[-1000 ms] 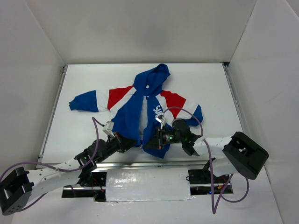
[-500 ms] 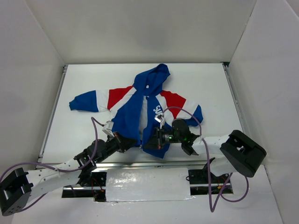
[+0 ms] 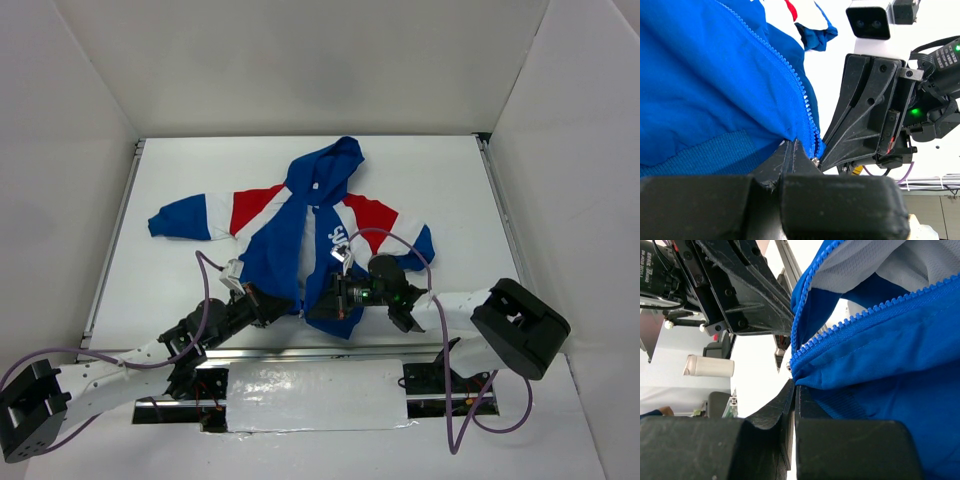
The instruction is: Zip up the jacket
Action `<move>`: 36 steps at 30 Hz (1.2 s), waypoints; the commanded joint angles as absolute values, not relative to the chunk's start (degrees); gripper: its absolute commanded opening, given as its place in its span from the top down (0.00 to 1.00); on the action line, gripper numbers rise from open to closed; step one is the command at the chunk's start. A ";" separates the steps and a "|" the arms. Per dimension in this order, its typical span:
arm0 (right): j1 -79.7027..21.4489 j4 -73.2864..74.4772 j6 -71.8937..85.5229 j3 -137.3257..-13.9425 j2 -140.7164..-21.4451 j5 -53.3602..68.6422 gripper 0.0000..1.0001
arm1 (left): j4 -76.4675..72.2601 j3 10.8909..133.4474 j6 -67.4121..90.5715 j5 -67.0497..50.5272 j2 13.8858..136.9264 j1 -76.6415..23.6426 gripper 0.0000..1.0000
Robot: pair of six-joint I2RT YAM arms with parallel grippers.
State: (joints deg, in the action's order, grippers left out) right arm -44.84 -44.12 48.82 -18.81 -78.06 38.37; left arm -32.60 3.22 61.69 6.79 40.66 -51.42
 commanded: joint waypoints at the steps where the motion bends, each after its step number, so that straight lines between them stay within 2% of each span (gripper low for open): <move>1: -44.21 -47.20 48.08 -21.79 -78.49 39.38 1.00 | -36.12 3.51 61.52 5.36 40.34 -51.50 1.00; 15: -42.89 -47.55 48.34 -22.94 -80.42 40.52 1.00 | -36.30 2.55 61.79 4.39 39.11 -51.50 1.00; 36: -41.05 -52.11 52.64 -23.38 -83.23 41.57 1.00 | -32.17 4.04 53.71 -0.61 40.61 -51.50 1.00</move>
State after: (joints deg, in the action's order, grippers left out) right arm -42.30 -44.97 51.35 -20.99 -82.39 41.74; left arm -31.40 2.59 55.92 3.53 40.36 -51.24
